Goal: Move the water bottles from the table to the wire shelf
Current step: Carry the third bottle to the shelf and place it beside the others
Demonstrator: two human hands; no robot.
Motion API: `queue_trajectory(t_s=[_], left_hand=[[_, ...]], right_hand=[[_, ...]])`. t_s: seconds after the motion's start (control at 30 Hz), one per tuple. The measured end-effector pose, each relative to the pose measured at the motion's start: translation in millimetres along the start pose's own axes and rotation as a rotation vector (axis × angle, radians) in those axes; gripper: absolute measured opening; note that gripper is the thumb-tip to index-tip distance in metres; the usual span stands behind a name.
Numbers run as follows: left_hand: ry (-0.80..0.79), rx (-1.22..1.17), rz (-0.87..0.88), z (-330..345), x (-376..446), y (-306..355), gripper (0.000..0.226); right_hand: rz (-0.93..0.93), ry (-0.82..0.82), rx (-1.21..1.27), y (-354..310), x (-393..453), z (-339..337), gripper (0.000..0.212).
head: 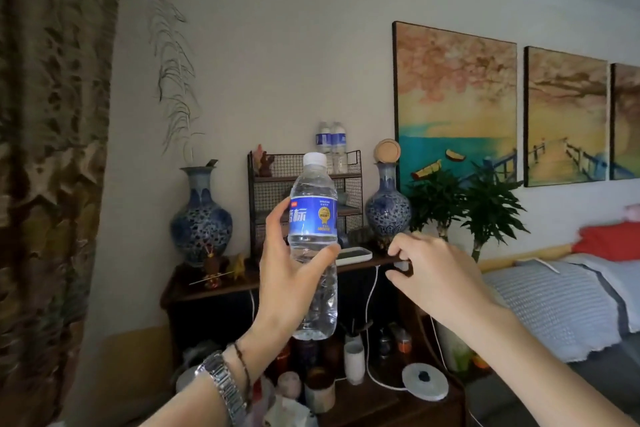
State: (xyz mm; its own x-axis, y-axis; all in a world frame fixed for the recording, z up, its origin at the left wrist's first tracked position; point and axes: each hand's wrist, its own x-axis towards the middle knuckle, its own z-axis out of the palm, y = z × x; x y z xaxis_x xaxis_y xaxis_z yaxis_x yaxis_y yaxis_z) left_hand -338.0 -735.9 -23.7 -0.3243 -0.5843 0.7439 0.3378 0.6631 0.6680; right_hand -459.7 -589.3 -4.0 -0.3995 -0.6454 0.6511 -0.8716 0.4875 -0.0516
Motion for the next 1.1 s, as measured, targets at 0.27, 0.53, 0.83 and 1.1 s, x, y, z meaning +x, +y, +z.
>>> queue_trajectory(t_s=[0.27, 0.53, 0.83, 1.1], left_hand=[[0.066, 0.022, -0.013, 49.9, 116.7, -79.1, 0.085], [0.108, -0.012, 0.013, 69.1, 217.3, -148.2, 0.081], [0.086, 0.017, 0.101, 83.6, 316.0, -218.2, 0.077], [0.072, 0.025, 0.154, 99.5, 413.5, -247.8, 0.077]], right_hand=[[-0.062, 0.066, 0.036, 47.8, 132.1, 75.9, 0.028], [-0.125, 0.071, 0.031, 77.7, 235.1, 146.8, 0.03], [-0.122, 0.108, 0.037, 87.1, 338.8, 222.6, 0.023], [-0.114, 0.159, 0.05, 90.8, 425.1, 261.6, 0.024]])
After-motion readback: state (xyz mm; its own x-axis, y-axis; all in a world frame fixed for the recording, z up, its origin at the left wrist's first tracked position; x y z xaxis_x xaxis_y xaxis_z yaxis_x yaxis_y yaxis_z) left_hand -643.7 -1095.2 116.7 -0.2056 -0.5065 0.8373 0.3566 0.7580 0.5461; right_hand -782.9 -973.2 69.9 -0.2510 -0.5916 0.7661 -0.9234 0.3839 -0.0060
